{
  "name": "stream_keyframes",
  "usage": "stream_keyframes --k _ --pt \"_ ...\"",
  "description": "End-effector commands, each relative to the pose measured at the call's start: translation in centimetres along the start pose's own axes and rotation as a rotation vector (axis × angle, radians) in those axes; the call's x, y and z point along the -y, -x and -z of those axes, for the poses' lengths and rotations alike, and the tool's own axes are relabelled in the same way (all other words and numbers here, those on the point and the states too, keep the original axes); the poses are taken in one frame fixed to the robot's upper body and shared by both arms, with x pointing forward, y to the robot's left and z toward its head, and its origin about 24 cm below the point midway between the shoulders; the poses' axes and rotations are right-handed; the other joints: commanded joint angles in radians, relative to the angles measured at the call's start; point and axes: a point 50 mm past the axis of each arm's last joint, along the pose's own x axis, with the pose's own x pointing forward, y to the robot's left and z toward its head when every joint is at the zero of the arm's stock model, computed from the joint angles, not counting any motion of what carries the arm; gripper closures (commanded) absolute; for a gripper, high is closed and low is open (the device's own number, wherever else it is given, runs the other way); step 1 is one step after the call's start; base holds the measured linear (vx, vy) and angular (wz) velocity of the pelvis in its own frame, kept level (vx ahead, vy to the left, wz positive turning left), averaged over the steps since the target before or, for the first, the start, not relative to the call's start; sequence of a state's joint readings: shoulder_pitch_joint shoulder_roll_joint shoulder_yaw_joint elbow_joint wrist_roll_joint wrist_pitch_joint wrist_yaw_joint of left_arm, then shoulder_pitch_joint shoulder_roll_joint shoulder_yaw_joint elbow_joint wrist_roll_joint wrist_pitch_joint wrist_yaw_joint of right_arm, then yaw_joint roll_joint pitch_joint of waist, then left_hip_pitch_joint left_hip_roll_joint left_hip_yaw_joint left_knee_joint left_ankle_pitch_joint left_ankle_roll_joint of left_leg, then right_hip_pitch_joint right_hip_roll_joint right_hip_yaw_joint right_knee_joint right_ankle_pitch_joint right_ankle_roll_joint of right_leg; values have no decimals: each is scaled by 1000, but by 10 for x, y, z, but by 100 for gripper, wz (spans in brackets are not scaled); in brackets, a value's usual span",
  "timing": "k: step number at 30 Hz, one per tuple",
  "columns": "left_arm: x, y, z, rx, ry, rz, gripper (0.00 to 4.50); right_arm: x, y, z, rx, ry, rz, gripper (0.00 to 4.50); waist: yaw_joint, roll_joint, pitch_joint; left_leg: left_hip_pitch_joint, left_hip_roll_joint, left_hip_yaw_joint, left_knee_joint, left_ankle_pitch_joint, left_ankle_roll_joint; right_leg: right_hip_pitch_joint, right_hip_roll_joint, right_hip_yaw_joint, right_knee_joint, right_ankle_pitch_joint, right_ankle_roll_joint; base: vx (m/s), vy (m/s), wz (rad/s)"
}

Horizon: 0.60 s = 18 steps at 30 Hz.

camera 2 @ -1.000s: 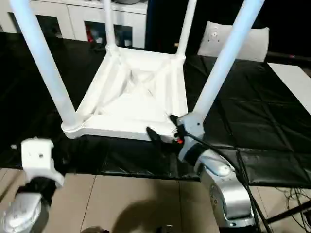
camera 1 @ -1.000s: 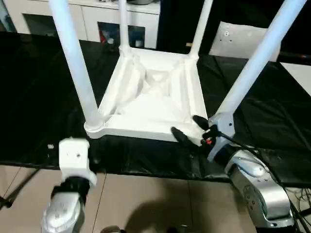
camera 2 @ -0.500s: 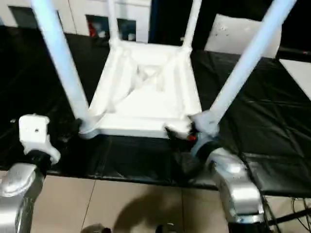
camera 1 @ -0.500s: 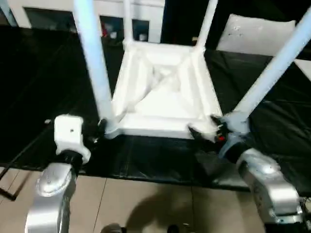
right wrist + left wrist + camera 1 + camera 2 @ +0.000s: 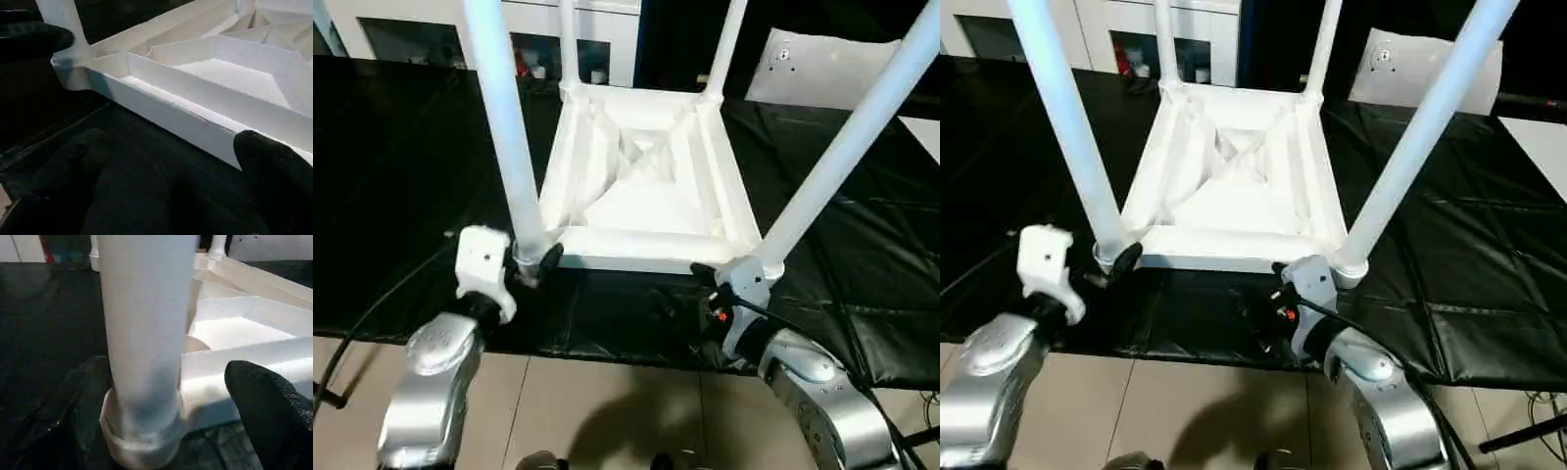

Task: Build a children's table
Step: Flip table

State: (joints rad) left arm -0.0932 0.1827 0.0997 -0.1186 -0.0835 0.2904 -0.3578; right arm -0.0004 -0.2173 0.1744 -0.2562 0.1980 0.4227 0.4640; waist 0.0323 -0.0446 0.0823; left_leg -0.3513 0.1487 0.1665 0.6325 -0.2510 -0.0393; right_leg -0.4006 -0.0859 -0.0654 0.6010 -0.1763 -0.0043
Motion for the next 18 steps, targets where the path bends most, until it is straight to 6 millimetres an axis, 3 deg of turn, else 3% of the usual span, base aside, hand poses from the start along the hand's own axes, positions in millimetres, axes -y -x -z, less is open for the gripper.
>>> stream_keyframes --k 1,2,3,7,10,18 --pt "6 -6 -3 25 13 29 76 -3 0 -2 8 21 -4 0 -6 14 -43 -6 79 -37 -114 -207 -8 39 -67 61 -74 -264 -160 0 0 0" --pt "8 -10 -4 31 24 36 76 -5 -1 -2 8 25 -12 0 -4 18 -46 -2 79 -36 -112 -199 -7 37 -68 61 -73 -249 -167 0 0 0" --pt "8 -10 -4 31 24 36 103 -5 -1 -2 8 25 -12 0 -4 17 -47 -1 79 -34 -111 -193 -5 36 -67 62 -73 -238 -172 0 0 0" --pt "9 -14 -1 20 66 5 115 -8 -5 -3 23 28 -13 0 -3 20 -52 -3 82 -34 -108 -128 9 41 -67 61 -60 -129 -207 0 0 0" --pt "9 -14 2 9 91 -17 155 -8 -6 -4 26 30 -8 0 -2 19 -53 -5 82 -31 -105 -92 30 46 -68 60 -55 -72 -238 0 0 0" --pt "15 -11 8 -14 158 -33 209 -10 -7 -3 27 37 -12 0 -3 14 -47 -6 85 -33 -111 -166 13 43 -72 62 -68 -199 -210 0 0 0"
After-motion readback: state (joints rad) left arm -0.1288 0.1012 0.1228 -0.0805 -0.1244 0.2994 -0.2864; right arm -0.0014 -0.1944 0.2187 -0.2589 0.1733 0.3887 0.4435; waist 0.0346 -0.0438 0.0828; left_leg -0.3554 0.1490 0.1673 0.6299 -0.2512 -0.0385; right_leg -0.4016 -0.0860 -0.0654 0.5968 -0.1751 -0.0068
